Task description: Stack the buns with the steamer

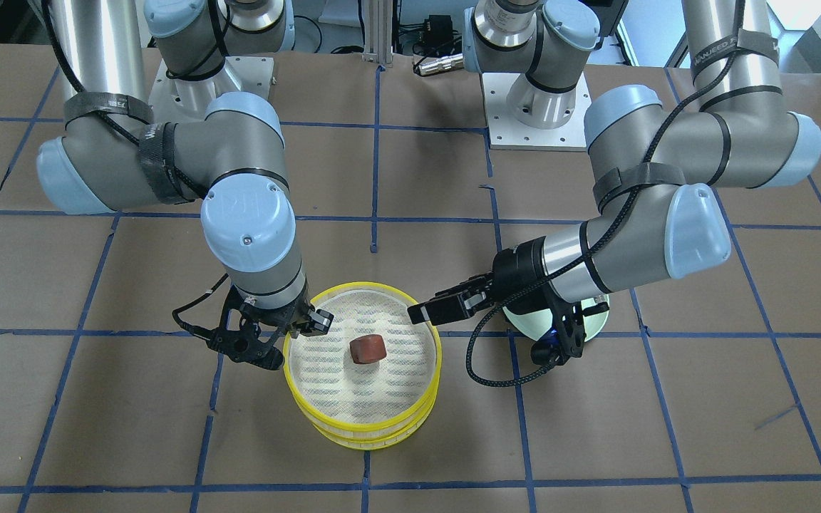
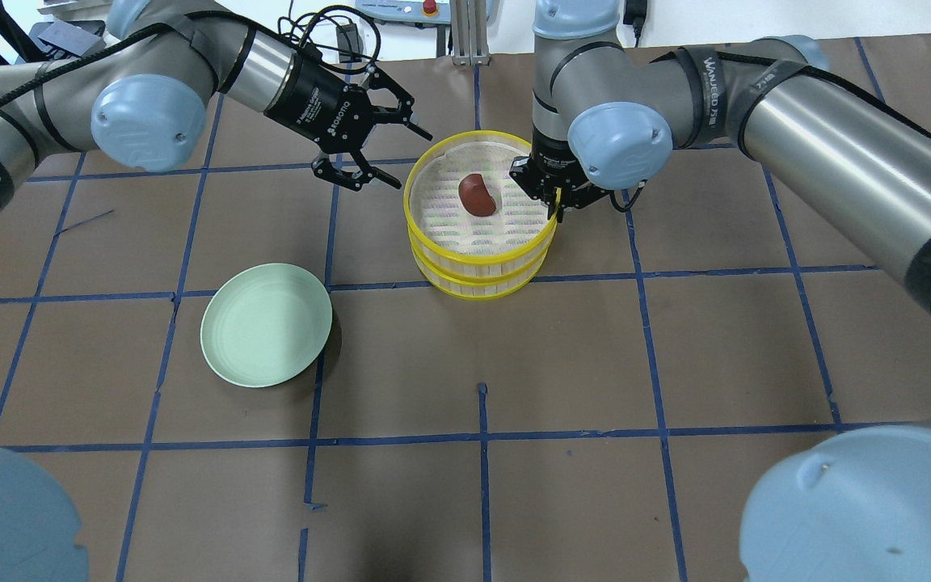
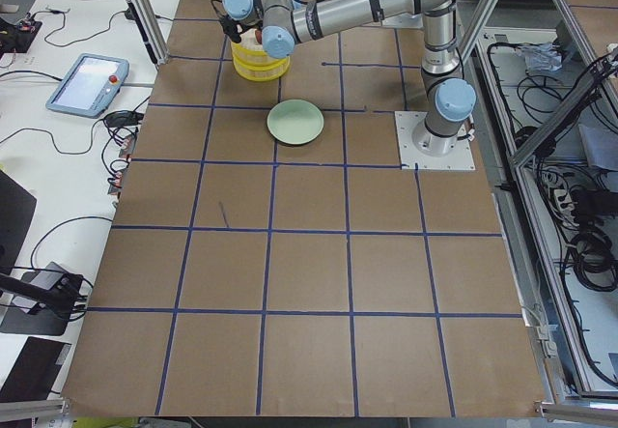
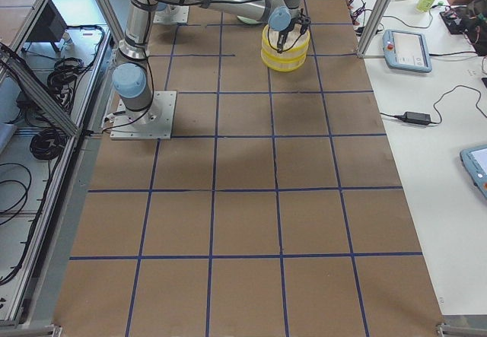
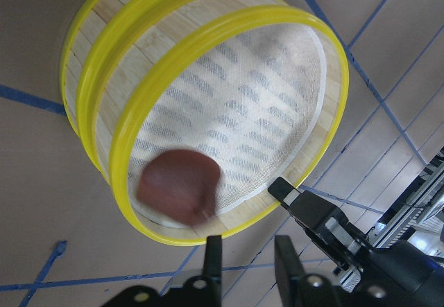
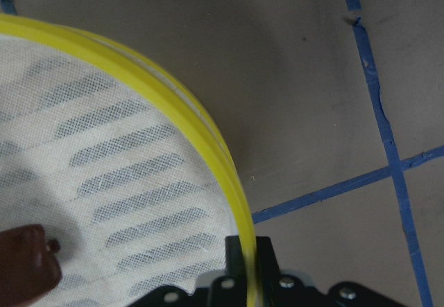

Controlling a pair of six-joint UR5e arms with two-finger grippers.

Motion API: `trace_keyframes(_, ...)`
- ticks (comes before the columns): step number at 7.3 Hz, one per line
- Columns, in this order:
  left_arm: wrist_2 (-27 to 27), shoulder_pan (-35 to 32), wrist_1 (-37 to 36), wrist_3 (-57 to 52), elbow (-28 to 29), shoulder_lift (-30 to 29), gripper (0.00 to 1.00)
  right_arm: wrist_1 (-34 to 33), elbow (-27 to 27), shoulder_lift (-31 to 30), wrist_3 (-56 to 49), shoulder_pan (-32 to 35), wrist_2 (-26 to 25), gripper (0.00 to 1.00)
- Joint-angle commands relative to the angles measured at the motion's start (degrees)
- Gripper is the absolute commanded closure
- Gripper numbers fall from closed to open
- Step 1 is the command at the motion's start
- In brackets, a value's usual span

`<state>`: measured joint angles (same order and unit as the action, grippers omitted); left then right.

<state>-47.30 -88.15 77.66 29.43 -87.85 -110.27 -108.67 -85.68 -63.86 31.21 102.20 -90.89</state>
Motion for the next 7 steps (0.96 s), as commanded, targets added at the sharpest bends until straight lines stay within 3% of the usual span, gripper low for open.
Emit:
trace_keyframes(1, -13.3, -1.1, 0.6, -2.0, 1.0, 6.2, 0.00, -0.1, 0.0, 0.0, 0.0, 0.0, 0.0, 0.95)
trace_keyframes(2, -15.3, -1.5, 4.7, -2.6, 0.8, 11.6, 0.01, -0.4, 0.0, 0.0, -0.1, 0.0, 0.0, 0.94)
trace_keyframes(4, -33.7, -1.6, 14.6, -20.5, 1.1, 18.4, 0.03, -2.1, -0.1, 0.5, -0.1, 0.0, 0.2, 0.92)
trace_keyframes(5, -39.0, -1.7, 14.8, -22.5, 0.3, 18.4, 0.00, -2.2, -0.1, 0.7, -0.2, 0.0, 0.2, 0.88)
trace_keyframes(7, -40.3, -1.6, 14.6, -24.6, 0.0, 18.6, 0.00, -2.2, -0.3, 0.8, -1.1, 0.0, 0.2, 0.43)
